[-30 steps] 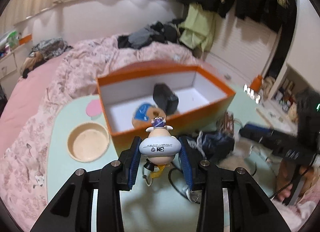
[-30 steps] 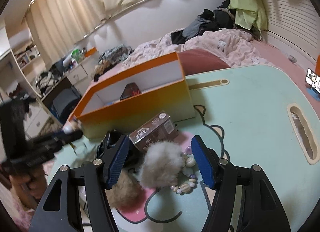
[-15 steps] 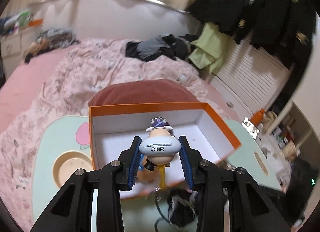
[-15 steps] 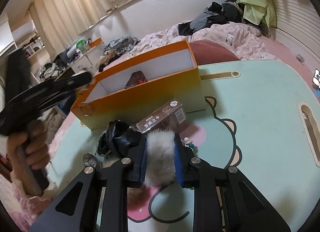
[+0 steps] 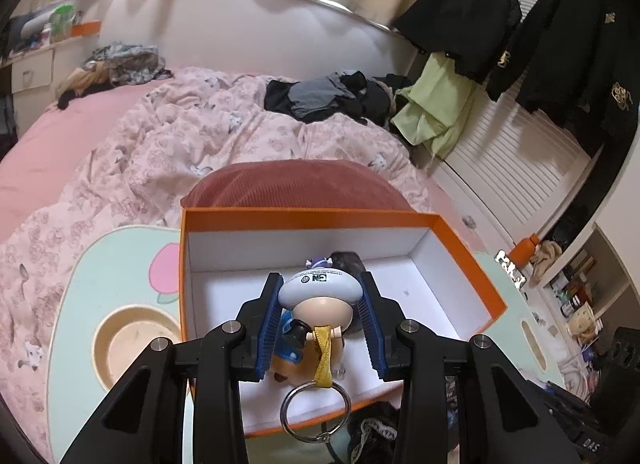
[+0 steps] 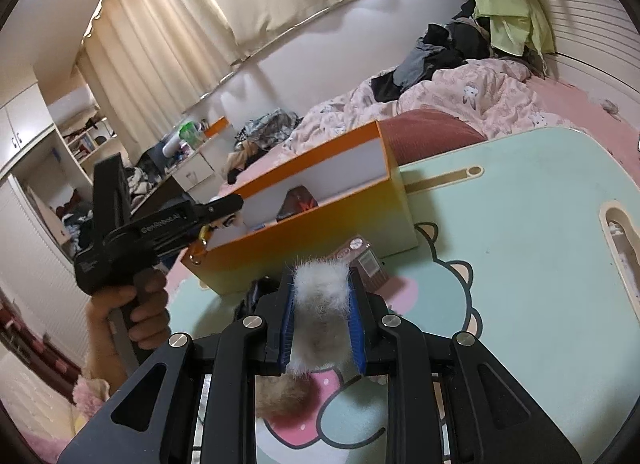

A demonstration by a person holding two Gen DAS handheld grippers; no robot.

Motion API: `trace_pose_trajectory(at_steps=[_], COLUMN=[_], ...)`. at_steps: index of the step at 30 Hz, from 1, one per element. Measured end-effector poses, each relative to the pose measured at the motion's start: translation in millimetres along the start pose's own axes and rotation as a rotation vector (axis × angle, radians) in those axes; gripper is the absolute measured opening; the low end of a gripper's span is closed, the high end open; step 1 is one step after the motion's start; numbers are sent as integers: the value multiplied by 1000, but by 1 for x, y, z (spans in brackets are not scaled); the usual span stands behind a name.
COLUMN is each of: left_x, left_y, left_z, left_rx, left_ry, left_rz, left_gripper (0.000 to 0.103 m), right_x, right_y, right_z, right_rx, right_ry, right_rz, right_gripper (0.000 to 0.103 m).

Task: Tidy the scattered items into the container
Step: 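Carry the figurine into the box with left gripper while right gripper grasps white pompom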

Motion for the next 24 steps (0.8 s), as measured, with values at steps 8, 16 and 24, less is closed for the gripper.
trace_pose_trajectory(at_steps=[8,16,24], left_x=[-5,7,-8], left_y=[12,7,-3], left_z=[-18,-6,-9], left_rx=[5,5,-75], left_ry=[52,12,74], left_rz=[-6,-30,7], left_gripper=[36,36,72], right_x=[4,59,84], right_y=[-38,-42,-13], right_z=[-64,-96,-75], right_rx=[-57,-84,17], right_ry=[85,66,13], right_rz=[-53,44,92], right_gripper=[24,24,33])
Point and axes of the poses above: each gripper's, at about its wrist camera, not at the fingertips, and x roughly the way its jaws point, y to its right, z to its underside, the point moved 7 cm from there along x, roughly the way its jaws point, and after that the axes turned 1 degree about -x, right-handed, at the moved point
